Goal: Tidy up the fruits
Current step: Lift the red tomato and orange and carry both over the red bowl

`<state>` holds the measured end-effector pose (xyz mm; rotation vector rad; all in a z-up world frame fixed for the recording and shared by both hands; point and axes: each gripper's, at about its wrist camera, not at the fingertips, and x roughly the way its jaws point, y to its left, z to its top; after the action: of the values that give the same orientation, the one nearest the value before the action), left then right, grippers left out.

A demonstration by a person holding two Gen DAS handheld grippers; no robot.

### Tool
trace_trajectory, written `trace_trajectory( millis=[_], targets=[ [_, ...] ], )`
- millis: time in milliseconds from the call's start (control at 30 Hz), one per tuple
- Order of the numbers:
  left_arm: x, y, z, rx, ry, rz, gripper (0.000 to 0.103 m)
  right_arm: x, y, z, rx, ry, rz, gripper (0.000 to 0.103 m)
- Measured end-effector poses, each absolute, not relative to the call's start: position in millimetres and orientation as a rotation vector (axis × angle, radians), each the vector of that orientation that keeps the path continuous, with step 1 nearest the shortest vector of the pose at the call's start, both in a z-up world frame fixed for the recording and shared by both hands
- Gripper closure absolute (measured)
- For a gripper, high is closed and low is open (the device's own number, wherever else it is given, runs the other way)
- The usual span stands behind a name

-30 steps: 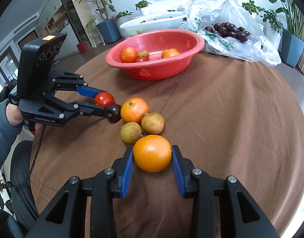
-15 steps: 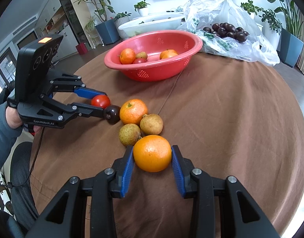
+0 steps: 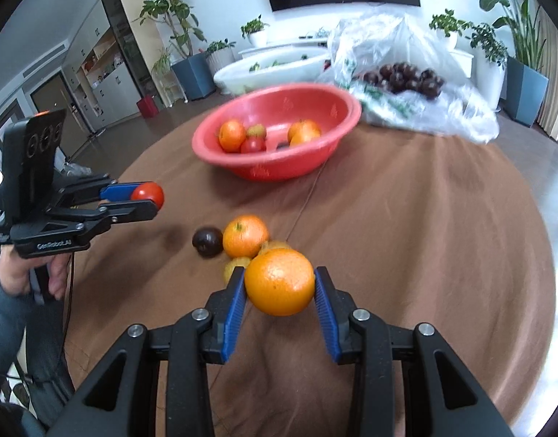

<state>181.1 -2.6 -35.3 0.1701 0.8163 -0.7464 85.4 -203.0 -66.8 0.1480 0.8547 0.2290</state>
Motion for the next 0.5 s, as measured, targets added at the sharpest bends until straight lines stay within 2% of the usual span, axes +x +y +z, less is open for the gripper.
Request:
trace_trajectory(
  millis=[200, 500],
  targets=[
    [197.2, -16.6, 6.7, 0.130, 0.716, -0.646, 0.073, 108.8, -203.5, -27.9, 0.149, 0.784, 0.210, 0.063],
    [242.0, -47.4, 16.0, 0.119, 0.710, -0.569, 0.073, 171.1, -191.7, 10.6, 0.124, 0.709, 0.198, 0.063]
  ],
)
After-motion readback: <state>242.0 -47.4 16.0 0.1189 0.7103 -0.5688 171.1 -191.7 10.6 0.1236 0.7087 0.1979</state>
